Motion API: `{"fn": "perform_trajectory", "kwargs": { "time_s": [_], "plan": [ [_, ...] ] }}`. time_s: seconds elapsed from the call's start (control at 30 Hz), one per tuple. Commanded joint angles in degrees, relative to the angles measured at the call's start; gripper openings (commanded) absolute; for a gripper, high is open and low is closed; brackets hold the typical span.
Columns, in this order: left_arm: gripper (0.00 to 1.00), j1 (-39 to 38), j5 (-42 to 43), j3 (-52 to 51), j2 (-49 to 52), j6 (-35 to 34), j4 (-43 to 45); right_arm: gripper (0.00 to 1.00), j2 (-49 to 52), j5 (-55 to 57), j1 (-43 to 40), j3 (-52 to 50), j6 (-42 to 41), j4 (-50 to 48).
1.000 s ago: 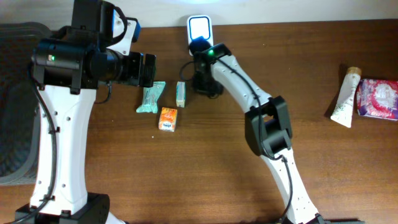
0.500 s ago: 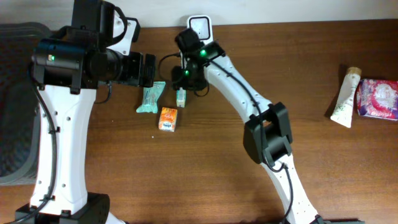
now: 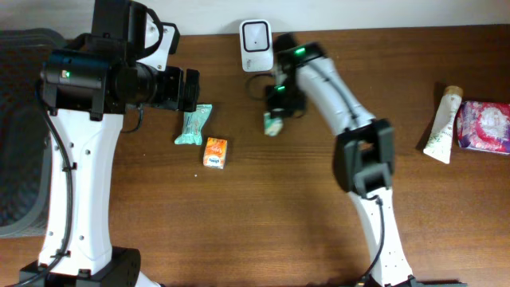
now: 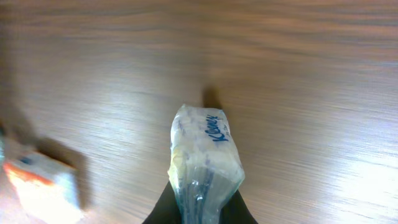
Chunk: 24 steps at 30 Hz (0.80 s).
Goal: Scan the item barcode
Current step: 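Grasp the small green tissue pack with the right gripper, then lift the small green pack and hold it before the scanner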
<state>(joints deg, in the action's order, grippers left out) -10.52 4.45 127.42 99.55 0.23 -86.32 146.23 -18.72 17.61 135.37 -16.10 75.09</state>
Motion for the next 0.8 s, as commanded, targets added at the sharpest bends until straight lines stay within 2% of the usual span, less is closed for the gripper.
{"fn": "perform_trajectory", "kwargs": {
  "time_s": [0.0,0.03,0.07,0.1,0.17,0.23,0.3,0.37,0.43,0.6,0.67,0.7,0.73,0.77],
  "plan": [
    [0.99,-0.17,0.22,0.35,-0.57,0.46,0.09,0.06,-3.34,-4.24,-7.65,-0.17,11.91,4.61],
    [0.99,-0.17,0.22,0.35,-0.57,0.46,0.09,0.36,-3.34,-2.4,-9.9,-0.17,12.72,6.08],
    [0.99,-0.17,0.22,0.35,-0.57,0.46,0.09,0.55,-3.34,-0.61,-11.47,-0.15,12.72,7.08],
    [0.99,-0.17,0.22,0.35,-0.57,0.46,0.09,0.68,-3.34,1.44,-13.42,-0.15,12.72,8.66],
    [0.99,-0.17,0.22,0.35,-0.57,0.46,0.09,0.69,-3.37,1.68,-15.74,-0.15,13.14,9.9],
    [0.99,-0.17,0.22,0.35,-0.57,0.46,0.09,0.68,-3.37,2.12,-15.91,-0.15,15.69,10.01],
    [0.99,-0.17,0.22,0.35,-0.57,0.46,0.09,0.66,-3.37,7.52,-15.76,-0.15,15.63,10.4],
    [0.99,-0.17,0.22,0.35,-0.57,0.46,0.09,0.59,-3.34,10.23,-16.15,-0.17,15.67,11.56],
    [0.99,-0.17,0.22,0.35,-0.57,0.46,0.09,0.53,-3.32,10.36,-16.74,-0.52,15.69,12.26],
    [0.99,-0.17,0.22,0.35,-0.57,0.46,0.09,0.51,-2.51,5.33,-16.87,-6.99,16.13,6.58],
    [0.99,-0.17,0.22,0.35,-0.57,0.46,0.09,0.42,-2.49,3.5,-16.87,-11.58,16.13,1.9],
    [0.99,-0.17,0.22,0.35,-0.57,0.46,0.09,0.31,-2.49,2.8,-16.87,-13.92,16.13,0.22],
    [0.99,-0.17,0.22,0.35,-0.57,0.46,0.09,0.13,-2.49,0.79,-16.87,-14.84,16.13,-0.15],
    [0.99,-0.17,0.2,0.35,-0.57,0.46,0.09,0.04,-2.51,-1.25,-16.87,-14.82,16.11,-0.11]
  ]
}}
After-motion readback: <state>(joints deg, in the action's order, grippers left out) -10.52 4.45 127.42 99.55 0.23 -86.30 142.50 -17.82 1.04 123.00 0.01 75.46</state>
